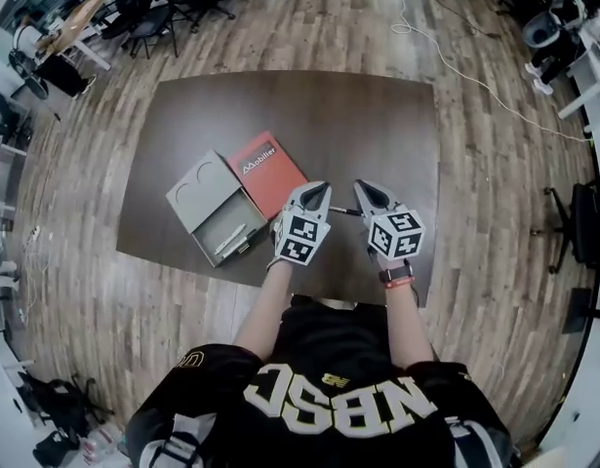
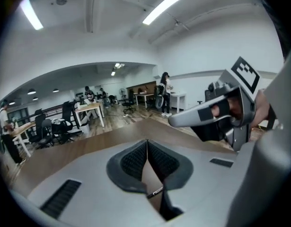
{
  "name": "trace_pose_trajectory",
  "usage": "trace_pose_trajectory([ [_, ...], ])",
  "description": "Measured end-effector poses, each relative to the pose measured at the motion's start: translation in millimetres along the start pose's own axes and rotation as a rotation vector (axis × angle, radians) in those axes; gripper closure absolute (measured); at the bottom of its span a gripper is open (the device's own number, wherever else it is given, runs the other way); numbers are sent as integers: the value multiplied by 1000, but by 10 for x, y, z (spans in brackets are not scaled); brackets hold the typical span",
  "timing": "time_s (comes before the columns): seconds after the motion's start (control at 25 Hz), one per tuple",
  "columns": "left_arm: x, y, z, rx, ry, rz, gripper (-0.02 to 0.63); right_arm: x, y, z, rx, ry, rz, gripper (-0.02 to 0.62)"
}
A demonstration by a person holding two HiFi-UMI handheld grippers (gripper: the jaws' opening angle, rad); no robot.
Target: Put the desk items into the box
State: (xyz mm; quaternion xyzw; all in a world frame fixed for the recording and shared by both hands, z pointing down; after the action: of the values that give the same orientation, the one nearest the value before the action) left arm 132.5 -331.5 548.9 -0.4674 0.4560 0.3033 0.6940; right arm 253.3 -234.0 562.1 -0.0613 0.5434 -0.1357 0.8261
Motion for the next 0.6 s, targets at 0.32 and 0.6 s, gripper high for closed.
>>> trace_pose_trajectory([
  [0.32, -345, -486, 250, -309, -144, -140, 589, -199, 98, 208, -166, -100, 35, 588],
  [0.6, -541, -649, 384, -516, -278, -238, 588, -297, 177, 169, -239, -158, 42, 586],
])
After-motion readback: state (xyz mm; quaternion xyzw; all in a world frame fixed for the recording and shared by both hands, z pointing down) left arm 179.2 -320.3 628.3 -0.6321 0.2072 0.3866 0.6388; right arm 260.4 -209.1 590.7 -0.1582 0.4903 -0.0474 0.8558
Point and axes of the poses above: the fingertips, and each gripper's own axes: y backward along the fingers, z to its right, x out of its top, the point moved 8 cm from there along y, backward along the fingers, and after that the axes turned 8 degrees about x, right-handed, at the moved point
